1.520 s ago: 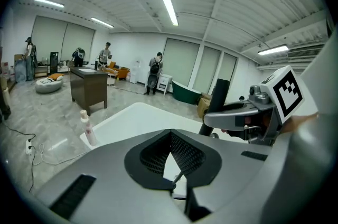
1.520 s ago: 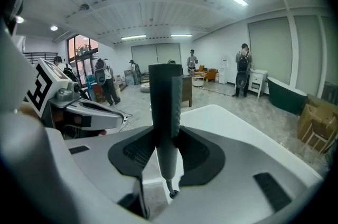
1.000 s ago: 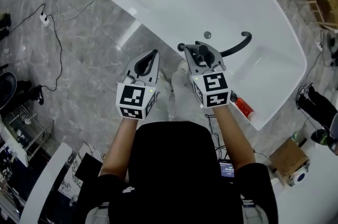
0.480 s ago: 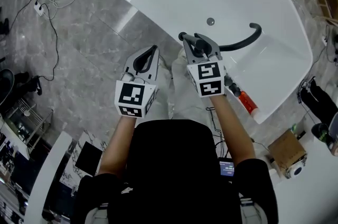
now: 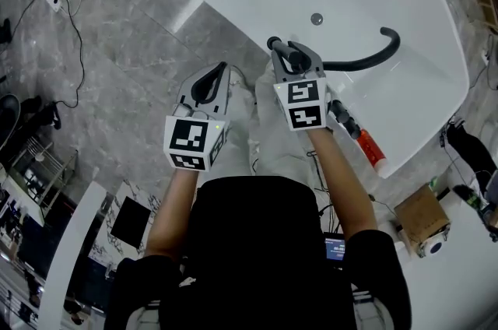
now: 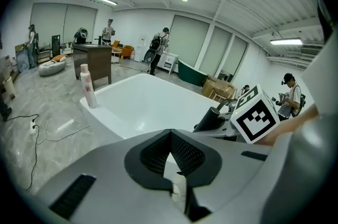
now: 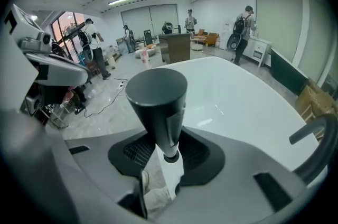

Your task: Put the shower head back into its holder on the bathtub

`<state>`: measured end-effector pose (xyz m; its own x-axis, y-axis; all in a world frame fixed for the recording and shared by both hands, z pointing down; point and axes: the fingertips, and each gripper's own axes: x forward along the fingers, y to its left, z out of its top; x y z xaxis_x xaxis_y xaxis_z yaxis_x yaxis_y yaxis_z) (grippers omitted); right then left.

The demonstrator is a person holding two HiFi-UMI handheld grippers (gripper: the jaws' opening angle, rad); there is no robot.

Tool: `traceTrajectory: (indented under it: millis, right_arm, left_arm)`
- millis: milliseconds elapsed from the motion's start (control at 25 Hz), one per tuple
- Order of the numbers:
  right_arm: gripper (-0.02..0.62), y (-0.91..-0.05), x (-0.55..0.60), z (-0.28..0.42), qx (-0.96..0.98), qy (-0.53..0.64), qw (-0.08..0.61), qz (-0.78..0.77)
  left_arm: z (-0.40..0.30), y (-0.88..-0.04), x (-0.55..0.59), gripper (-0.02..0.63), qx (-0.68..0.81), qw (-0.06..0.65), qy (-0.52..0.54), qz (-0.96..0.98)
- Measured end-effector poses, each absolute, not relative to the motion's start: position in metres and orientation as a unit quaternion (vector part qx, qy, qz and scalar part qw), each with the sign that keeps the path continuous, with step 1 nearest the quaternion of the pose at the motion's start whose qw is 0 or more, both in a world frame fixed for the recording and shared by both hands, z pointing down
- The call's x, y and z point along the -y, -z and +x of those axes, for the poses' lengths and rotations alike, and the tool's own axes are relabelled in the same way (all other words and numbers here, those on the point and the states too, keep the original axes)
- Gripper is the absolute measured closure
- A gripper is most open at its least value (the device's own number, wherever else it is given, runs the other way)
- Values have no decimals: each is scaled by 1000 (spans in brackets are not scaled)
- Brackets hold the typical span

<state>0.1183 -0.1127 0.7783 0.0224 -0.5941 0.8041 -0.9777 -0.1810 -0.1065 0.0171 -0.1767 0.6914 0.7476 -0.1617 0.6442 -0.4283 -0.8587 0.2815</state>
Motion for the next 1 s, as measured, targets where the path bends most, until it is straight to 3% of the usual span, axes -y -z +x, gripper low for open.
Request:
traceTrajectory:
  millis: [560, 1000]
  right_arm:
    - [459, -815, 109, 111, 578, -380, 278, 666]
    - [459, -801, 112, 110, 564, -382, 247, 690]
  left_arm:
    - [10, -713, 170, 592, 158, 219, -327, 905]
    - [14, -707, 170, 592, 151, 217, -326, 908]
